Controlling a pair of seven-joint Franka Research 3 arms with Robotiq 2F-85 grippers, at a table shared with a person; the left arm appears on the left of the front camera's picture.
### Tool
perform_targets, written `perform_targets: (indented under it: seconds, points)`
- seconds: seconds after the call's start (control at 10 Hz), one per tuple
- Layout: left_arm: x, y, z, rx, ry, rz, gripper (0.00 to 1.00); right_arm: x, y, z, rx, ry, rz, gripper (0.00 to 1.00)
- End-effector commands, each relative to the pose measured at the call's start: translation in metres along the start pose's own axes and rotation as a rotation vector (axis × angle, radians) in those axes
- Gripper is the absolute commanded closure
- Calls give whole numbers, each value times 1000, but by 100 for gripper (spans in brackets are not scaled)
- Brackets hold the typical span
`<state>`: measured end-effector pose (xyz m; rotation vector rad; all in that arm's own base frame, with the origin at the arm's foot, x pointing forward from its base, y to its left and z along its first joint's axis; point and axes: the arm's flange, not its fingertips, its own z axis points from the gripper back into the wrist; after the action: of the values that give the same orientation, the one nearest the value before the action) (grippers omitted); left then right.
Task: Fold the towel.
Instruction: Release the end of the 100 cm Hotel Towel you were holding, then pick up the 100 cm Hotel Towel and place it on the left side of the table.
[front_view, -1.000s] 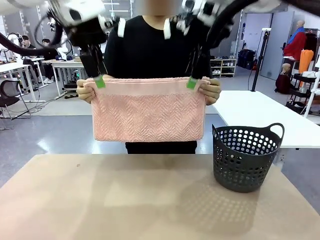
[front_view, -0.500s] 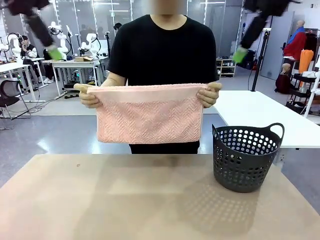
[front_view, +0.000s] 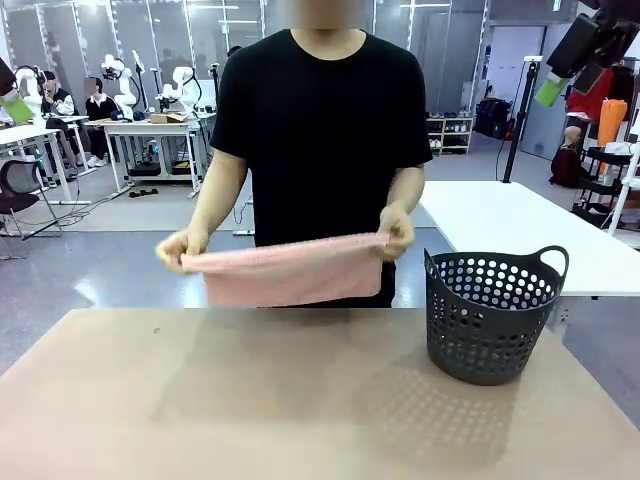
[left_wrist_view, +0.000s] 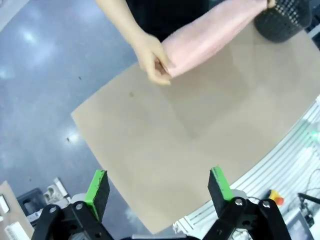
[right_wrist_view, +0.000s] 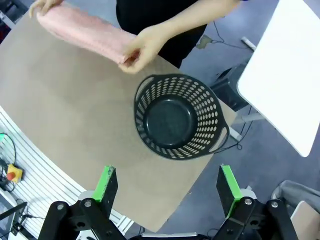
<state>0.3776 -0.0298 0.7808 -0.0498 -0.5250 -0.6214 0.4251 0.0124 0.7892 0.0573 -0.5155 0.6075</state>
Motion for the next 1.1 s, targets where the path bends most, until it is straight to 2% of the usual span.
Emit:
perform_targets:
  seconds: [0.0,0.1,1.0]
  points:
    - [3,3,2,-9,12,-14,0,2,15,-17,-7,22,12,0]
    - [3,3,2,-9,12,-14,0,0,0,0,0,0,0,0]
    - [3,3,2,-9,12,-14,0,0,0,0,0,0,0,0]
